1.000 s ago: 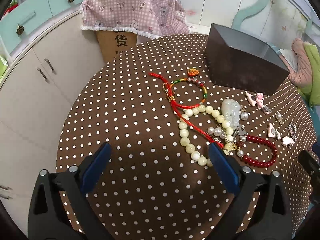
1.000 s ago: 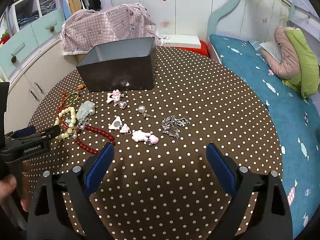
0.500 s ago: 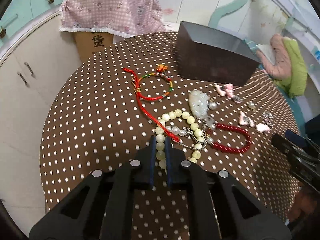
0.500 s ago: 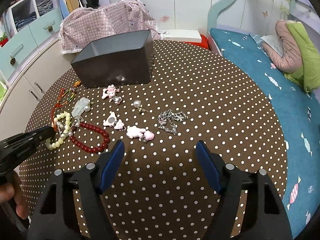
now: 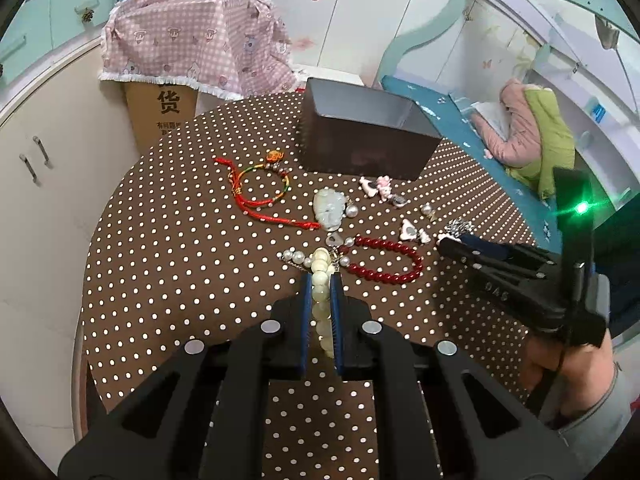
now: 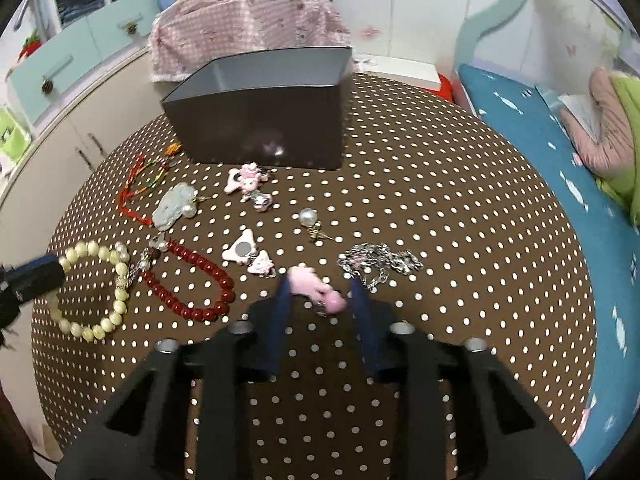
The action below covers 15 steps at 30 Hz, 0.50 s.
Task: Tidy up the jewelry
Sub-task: 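Carry both items into the grey metal box and open both tools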
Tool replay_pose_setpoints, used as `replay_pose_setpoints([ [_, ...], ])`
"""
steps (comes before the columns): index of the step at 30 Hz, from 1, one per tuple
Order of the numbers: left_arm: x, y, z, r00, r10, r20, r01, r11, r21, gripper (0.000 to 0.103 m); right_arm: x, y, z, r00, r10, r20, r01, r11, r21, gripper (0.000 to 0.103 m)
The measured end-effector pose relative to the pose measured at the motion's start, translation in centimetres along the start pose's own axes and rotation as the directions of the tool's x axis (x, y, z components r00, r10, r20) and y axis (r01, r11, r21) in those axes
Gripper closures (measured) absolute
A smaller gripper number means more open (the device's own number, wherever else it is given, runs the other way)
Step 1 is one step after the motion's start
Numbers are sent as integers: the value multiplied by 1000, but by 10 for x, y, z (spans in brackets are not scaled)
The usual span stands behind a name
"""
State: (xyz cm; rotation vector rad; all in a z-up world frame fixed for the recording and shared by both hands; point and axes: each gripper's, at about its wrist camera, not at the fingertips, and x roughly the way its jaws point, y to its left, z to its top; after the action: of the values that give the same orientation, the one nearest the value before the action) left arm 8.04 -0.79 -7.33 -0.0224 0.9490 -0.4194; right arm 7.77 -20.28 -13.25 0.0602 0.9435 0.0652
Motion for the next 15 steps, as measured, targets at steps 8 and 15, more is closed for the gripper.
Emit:
replay_pose_setpoints([
  [8, -8, -1, 10, 1000, -19, 24, 19, 1000, 4, 94, -10, -4, -6, 997, 75, 26, -75, 997, 2, 91],
  [15, -33, -11, 32, 991, -103, 89, 100, 994, 42, 94, -42, -9, 0, 979, 192, 72, -197, 978, 68, 91],
])
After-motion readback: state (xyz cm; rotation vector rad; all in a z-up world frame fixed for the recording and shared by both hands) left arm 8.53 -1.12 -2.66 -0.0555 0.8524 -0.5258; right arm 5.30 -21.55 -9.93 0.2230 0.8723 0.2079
